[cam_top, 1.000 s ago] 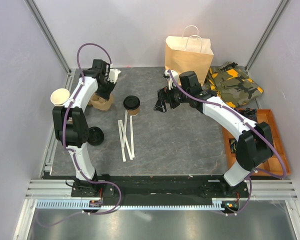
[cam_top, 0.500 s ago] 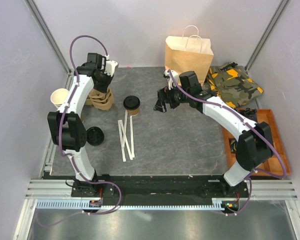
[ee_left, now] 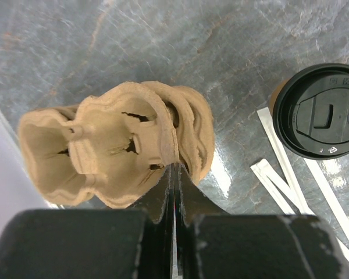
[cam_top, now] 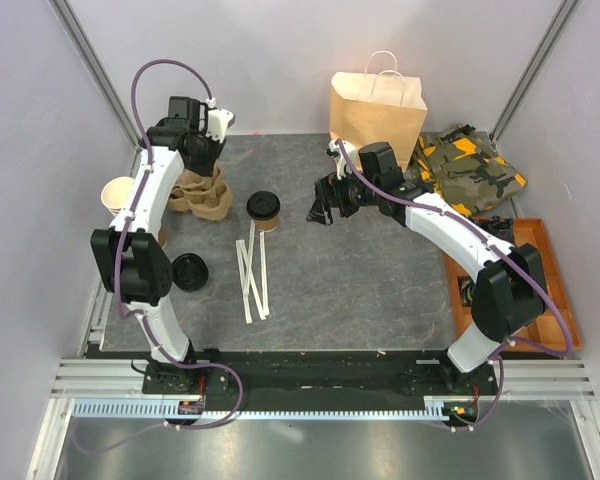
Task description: Pack the takeout coffee
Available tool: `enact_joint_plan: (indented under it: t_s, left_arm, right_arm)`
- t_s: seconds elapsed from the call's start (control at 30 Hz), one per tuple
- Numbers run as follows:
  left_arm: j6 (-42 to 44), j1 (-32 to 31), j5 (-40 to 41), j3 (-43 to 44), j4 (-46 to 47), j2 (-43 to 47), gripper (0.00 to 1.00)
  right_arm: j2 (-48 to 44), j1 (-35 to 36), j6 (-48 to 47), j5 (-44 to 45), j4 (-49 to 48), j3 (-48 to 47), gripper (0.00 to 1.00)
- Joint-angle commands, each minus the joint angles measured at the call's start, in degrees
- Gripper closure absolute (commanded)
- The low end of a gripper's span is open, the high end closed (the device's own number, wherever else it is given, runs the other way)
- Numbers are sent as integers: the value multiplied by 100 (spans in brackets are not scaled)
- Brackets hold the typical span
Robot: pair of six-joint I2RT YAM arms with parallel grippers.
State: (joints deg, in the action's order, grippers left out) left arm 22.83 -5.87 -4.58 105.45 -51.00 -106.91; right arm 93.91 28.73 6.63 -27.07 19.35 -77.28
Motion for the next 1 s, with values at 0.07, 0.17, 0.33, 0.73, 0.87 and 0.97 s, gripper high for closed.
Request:
enact_joint_plan:
  t_s: [0.07,0.17,0.33,0.73,0.87,0.97]
  left_arm:
    - [-16,-46,53,511,100,505,98]
    - [55,-64,98,494,82,548,98]
    - [99,-116,124,468,82,645,98]
    - [-33,-274,-34,-630,363,522,98]
    - [-51,-310,-43,-684,398,531,98]
    - [-77,-336,-69,-701,424,584,98]
  right_arm:
    - [31,-8,66,-88,-169,-130,2]
    - [22,1,92,-105,-169,-130,2]
    - [5,-17,101,-114,-178,-121,2]
    - [-13,-8,128,-114,-178,-121,2]
    - [-4,-8,128,-123,-178,-86,2]
    - [31,-17,154,-167,-186,-112,2]
